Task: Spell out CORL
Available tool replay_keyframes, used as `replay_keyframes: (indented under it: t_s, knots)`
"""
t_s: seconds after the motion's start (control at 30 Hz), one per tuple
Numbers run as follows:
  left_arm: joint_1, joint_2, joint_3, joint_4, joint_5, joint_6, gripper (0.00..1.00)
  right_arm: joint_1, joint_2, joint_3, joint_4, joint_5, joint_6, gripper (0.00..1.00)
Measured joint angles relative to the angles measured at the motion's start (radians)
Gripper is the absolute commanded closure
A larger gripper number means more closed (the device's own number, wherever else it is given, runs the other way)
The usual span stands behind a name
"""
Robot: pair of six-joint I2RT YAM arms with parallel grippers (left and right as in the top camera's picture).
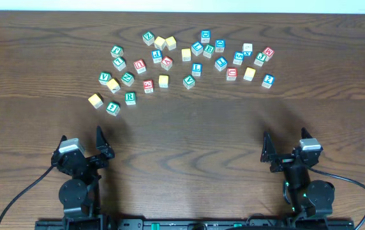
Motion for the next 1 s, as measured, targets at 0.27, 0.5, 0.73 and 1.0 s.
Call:
replay_keyframes:
  t_s: [0.27, 0.5, 0.73, 1.0]
  knots:
    - [0.000, 0.000, 0.000, 0.002, 0.000, 0.000, 0.07, 0.000, 0.000, 0.000, 0.000, 0.000, 0.000, 0.01]
    - [0.000, 0.000, 0.000, 0.004, 0.000, 0.000, 0.06, 0.000, 0.000, 0.000, 0.000, 0.000, 0.000, 0.01]
    - [0.000, 0.000, 0.000, 0.007, 0.042, 0.000, 0.06, 0.000, 0.000, 0.000, 0.000, 0.000, 0.000, 0.01]
    - [0.000, 0.000, 0.000, 0.008, 0.057, 0.000, 0.06, 0.000, 0.000, 0.000, 0.000, 0.000, 0.000, 0.01]
